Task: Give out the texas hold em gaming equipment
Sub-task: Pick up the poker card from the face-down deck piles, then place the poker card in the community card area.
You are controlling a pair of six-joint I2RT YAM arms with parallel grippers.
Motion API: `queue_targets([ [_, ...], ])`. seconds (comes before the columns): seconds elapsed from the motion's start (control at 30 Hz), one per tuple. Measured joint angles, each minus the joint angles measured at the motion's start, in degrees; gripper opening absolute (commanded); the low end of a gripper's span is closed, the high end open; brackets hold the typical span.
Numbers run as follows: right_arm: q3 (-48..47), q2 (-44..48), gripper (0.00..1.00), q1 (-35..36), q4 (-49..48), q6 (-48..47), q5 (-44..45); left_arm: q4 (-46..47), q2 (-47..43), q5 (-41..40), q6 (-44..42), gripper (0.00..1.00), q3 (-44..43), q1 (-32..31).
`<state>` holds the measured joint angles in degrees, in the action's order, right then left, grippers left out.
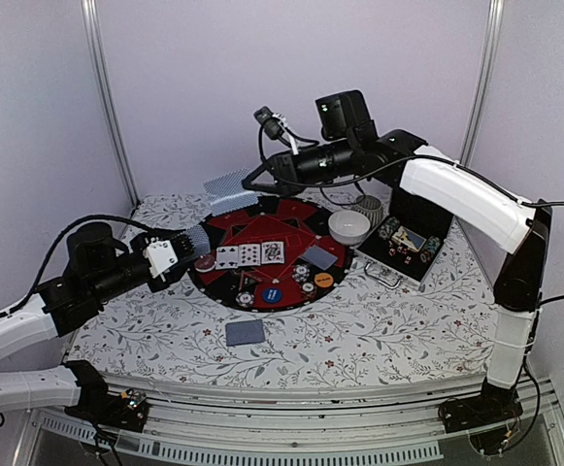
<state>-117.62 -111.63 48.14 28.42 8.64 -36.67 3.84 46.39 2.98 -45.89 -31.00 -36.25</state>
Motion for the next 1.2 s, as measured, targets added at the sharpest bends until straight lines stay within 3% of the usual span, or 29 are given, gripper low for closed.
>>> queue_targets([
  [0.17, 0.87, 3.08, 0.01, -5.18, -1.84, 1.05, -0.81, 0.00, 0.02, 0.00, 0.00, 0.54, 0.00, 0.00],
  [0.47, 5.95, 2.97, 0.01, -11.47, -2.99, 4.98, 11.45, 0.00, 0.13, 0.00, 0.00, 0.54, 0.00, 0.00],
  [0.57, 12.07, 3.06, 0.01, -12.66, -9.09, 9.92, 15.37, -0.02, 0.28, 0.04, 0.02, 0.54, 0.00, 0.00],
  [0.83, 34.88, -1.01, 0.01, -12.04, -34.16, 40.48, 30.10, -0.04, 0.79, 0.31, 0.07, 0.54, 0.00, 0.00],
  [1.03, 35.43, -5.73, 0.01, -7.32, -39.98, 57.37, 42.40, -0.02, -0.09, 0.85, 0.26, 0.54, 0.00, 0.00],
  [1.2, 31.91, -10.47, 0.01, -5.01, -41.92, 69.11, 46.47, -0.02, -1.22, 1.03, 0.31, 0.54, -0.02, 0.00],
])
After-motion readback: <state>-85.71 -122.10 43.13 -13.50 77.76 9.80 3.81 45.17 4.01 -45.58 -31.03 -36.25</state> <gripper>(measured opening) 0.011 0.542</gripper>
